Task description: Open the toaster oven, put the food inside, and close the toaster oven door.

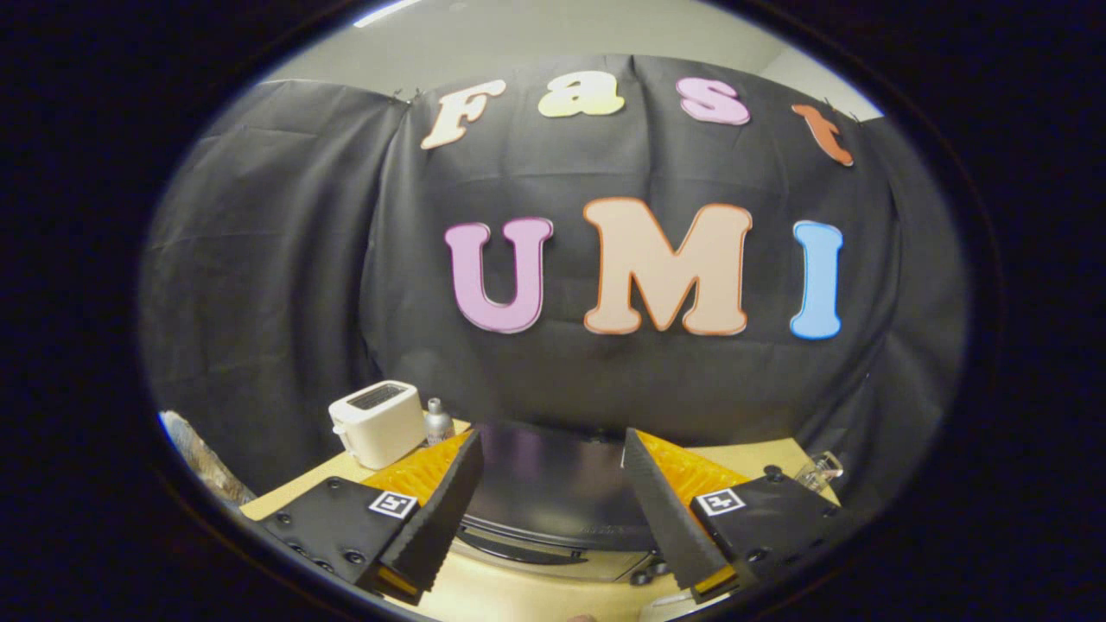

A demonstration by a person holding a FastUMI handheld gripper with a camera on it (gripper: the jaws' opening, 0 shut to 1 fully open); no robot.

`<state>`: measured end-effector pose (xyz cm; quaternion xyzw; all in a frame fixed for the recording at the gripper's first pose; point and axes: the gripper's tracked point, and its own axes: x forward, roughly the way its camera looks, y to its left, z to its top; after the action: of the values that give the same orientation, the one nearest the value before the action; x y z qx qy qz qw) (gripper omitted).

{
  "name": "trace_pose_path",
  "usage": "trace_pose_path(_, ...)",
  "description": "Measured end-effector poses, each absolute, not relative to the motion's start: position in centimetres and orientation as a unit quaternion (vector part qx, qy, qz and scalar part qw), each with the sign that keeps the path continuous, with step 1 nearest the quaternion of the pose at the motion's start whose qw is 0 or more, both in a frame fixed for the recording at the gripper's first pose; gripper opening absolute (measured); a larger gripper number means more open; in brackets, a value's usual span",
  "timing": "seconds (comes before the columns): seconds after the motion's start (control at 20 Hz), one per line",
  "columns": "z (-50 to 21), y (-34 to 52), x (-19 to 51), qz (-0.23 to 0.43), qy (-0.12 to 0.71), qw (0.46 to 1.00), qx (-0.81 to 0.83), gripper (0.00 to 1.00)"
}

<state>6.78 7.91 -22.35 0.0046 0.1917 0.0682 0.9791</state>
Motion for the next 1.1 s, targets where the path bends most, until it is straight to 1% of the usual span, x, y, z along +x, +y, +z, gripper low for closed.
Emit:
trace_pose_path(0.25, -28.4, 7.8, 7.1, 0.058, 0.245, 0.968, 0.01, 1.0)
trace_pose_path(0.6, -33.4, 8.4, 5.8, 0.063, 0.281, 0.958, -0.016, 1.0)
trace_pose_path(0.8, -35.1, 8.6, 5.2, 0.065, 0.295, 0.953, -0.025, 1.0)
trace_pose_path(1.1, -35.3, 8.4, 4.7, 0.056, 0.294, 0.954, -0.006, 1.0)
